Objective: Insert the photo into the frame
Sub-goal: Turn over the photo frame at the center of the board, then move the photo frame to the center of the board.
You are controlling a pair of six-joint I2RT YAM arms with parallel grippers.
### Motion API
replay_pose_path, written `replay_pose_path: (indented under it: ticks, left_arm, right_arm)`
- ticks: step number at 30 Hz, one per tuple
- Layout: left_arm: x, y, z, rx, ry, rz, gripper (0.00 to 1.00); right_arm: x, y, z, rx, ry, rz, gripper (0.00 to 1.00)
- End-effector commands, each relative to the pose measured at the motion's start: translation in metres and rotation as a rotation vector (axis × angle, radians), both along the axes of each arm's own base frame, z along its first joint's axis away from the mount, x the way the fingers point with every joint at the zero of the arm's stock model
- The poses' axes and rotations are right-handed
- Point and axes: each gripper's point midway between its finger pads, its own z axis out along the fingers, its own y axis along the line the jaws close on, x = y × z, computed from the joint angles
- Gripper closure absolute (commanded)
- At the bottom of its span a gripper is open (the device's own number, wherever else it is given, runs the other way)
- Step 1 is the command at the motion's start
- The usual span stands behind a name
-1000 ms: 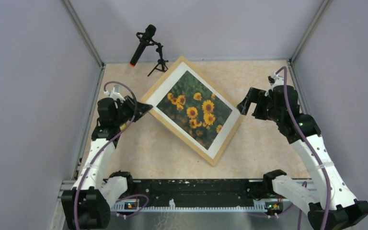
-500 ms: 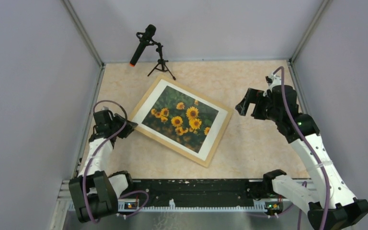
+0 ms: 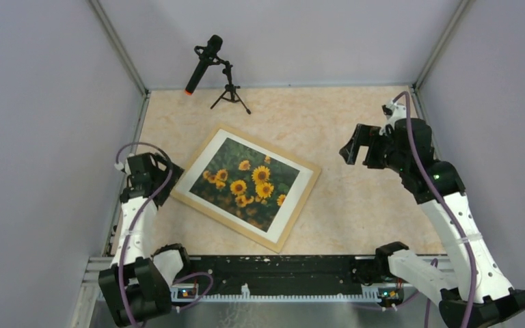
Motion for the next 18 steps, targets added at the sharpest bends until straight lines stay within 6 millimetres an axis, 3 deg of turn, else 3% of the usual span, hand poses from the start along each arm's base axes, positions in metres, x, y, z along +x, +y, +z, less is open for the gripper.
replay_pose_path:
  ticks: [1, 5, 8, 12, 15, 16, 18]
  left_arm:
    - [0.032, -0.017, 0.108, 0.034, -0.285, -0.182, 0.02]
    - [0.043, -0.071, 0.226, 0.052, -0.666, -0.546, 0.02]
    - [0.029, -0.113, 0.297, 0.047, -0.868, -0.774, 0.02]
    - [-0.009, -0.147, 0.378, 0.183, -1.096, -0.918, 0.01]
    - [-0.025, -0.151, 0.4, 0.267, -1.168, -0.941, 0.01]
    - [-0.017, -0.144, 0.39, 0.273, -1.121, -0.891, 0.01]
    - [0.014, -0.117, 0.347, 0.286, -0.967, -0.732, 0.01]
  right_arm:
    - [-0.007, -0.009, 0.067, -0.028, -0.156, 0.015, 0.01]
    - [-0.019, -0.018, 0.108, -0.058, -0.263, 0.027, 0.01]
    - [-0.026, -0.024, 0.13, -0.063, -0.334, 0.013, 0.01]
    - [-0.036, -0.025, 0.15, -0.035, -0.37, 0.008, 0.01]
    - [-0.045, -0.023, 0.157, -0.005, -0.385, 0.023, 0.01]
    - [-0.047, -0.02, 0.158, 0.004, -0.387, 0.036, 0.01]
    - [-0.049, -0.016, 0.157, 0.028, -0.384, 0.054, 0.01]
